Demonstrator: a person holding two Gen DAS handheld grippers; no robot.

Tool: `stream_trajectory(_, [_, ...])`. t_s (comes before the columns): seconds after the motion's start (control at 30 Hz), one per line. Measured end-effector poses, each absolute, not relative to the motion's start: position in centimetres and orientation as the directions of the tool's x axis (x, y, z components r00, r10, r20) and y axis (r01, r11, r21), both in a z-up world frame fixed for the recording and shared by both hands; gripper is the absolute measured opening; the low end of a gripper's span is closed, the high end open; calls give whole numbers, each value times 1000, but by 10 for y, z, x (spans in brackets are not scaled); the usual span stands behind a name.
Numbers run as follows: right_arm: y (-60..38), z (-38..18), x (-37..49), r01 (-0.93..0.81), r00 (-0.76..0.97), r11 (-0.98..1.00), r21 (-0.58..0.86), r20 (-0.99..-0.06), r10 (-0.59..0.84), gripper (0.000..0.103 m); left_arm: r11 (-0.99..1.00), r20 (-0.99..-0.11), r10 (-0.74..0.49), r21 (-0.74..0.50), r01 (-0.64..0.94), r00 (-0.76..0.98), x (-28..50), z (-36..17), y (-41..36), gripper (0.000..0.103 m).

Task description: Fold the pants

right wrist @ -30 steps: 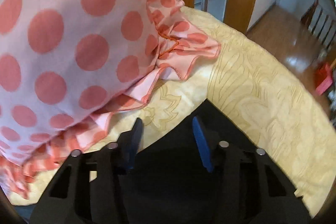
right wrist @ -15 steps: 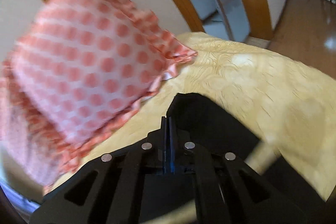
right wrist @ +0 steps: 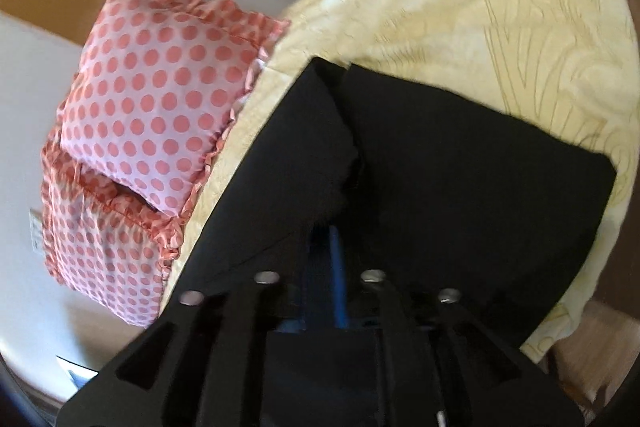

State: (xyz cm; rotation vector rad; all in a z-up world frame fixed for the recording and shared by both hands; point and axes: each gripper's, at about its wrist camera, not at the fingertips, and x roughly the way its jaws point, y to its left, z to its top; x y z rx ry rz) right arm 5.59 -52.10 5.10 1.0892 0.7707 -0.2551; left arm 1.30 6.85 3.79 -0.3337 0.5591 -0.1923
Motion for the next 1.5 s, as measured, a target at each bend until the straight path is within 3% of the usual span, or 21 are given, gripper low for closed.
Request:
stream_trajectory(0.23, [-528,49,58,516,765,436,738,-625,153,29,933,-532,-153,-357,-57,833,29,51,102,101])
stream_trajectory(0.27, [-529,49,60,511,772,440,738,-619,141,24,931,-539,-140,-356,-74,830,35,55,107,101])
stream_trajectory(0.3, [-530,48,65,507,773,453,733,-619,136,7,929,-547,-131,-359,-90,827,41,59,114,101])
stream_trajectory(0.33, [-532,46,68,493,778,455,741,-610,150,5,926,-551,-129,-364,-98,825,45,61,118,101])
stream_trajectory(0.5, [-549,75,43,353,879,469,810,-458,129,5,853,-533,-220,-511,-103,817,90,84,156,101])
stream_trajectory(0.6, [-552,81,34,340,887,486,805,-446,117,5,843,-578,-216,-517,-148,787,135,90,168,99])
stream_trajectory(0.9, [-555,73,30,331,885,478,814,-443,141,5,858,-779,-75,-368,-358,622,296,67,185,70])
stream_trajectory(0.93, [-555,74,30,329,886,479,814,-441,142,5,859,-795,-52,-344,-378,605,307,63,186,60])
stream_trajectory(1.03, [-555,77,34,317,887,500,806,-439,144,5,842,-831,-33,-323,-433,555,327,51,199,10])
stream_trajectory(1.1, [-555,80,38,306,889,509,804,-433,149,5,808,-807,-54,-381,-449,588,314,55,209,7])
stream_trajectory(1.2, [-555,88,37,289,898,532,796,-418,137,5,844,-729,0,-368,-391,685,264,89,207,6])
stream_trajectory(1.37, [-562,98,20,292,911,559,776,-404,84,5,833,-565,-26,-469,-295,825,119,131,216,7])
stream_trajectory(1.5, [-567,88,7,338,898,546,767,-436,58,5,824,-594,18,-446,-348,805,25,102,208,7])
